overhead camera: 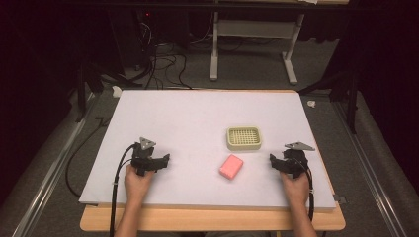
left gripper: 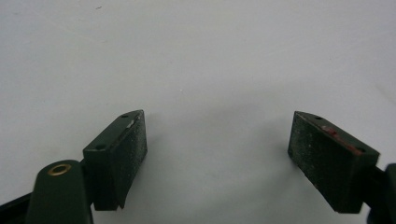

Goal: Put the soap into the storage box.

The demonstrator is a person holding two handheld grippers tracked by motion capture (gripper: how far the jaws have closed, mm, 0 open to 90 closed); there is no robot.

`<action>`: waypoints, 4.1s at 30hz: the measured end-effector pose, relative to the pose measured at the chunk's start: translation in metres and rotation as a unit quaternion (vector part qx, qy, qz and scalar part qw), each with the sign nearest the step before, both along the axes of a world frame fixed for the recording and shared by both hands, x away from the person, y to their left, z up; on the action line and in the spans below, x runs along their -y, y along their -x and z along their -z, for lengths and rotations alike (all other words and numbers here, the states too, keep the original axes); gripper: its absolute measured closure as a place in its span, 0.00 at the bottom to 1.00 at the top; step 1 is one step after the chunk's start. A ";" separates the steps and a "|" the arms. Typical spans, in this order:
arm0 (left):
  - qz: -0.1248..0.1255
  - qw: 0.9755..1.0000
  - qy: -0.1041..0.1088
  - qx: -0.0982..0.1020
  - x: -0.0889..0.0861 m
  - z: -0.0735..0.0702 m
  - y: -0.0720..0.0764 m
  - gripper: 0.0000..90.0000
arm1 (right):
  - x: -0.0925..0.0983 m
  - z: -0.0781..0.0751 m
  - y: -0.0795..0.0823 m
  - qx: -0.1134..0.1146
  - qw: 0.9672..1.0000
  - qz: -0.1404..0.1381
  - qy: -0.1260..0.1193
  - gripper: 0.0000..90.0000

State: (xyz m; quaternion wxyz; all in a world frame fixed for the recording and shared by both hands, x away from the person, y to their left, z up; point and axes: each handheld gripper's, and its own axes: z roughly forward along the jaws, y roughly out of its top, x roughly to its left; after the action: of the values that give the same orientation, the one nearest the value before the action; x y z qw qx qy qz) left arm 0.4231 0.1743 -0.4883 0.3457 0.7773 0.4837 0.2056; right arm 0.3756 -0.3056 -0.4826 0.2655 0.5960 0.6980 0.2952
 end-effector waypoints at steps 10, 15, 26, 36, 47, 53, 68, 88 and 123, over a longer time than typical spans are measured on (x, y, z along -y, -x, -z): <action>0.000 1.000 0.001 0.000 0.000 0.000 0.000 0.22 | 0.000 0.000 0.000 0.000 1.000 -0.001 0.001 0.35; -0.001 1.000 0.002 0.001 0.000 0.000 0.000 0.22 | 0.000 0.000 0.000 0.000 1.000 -0.001 0.001 0.35; -0.003 1.000 0.002 0.000 0.000 0.000 0.000 0.22 | 0.000 0.000 -0.001 -0.008 1.000 -0.020 -0.003 0.25; -0.003 1.000 0.002 0.000 0.000 0.000 0.000 0.22 | 0.001 -0.003 0.002 -0.008 0.999 -0.026 -0.020 0.24; -0.002 1.000 0.001 0.000 -0.001 0.000 0.000 0.22 | -0.010 -0.015 0.025 0.028 0.995 -0.077 -0.049 0.24; -0.003 1.000 0.002 0.000 0.000 0.000 0.000 0.22 | -0.025 -0.023 0.034 0.042 0.991 -0.118 -0.052 0.21; -0.003 1.000 0.002 -0.002 -0.001 0.000 0.000 0.22 | -0.068 -0.027 0.030 0.030 0.978 -0.202 -0.050 0.14; -0.003 1.000 0.003 -0.001 -0.001 0.000 0.000 0.22 | -0.118 -0.026 0.018 0.024 0.966 -0.257 -0.013 0.13; -0.003 1.000 0.003 -0.001 -0.001 0.000 -0.001 0.22 | -0.138 0.000 0.001 -0.030 0.963 -0.268 0.012 0.15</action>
State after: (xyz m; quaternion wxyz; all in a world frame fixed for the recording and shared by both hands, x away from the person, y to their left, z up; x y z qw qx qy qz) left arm 0.4236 0.1752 -0.4883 0.3471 0.7750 0.4871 0.2040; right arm 0.3743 -0.1679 -0.4826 0.1623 0.3925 0.8433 0.3292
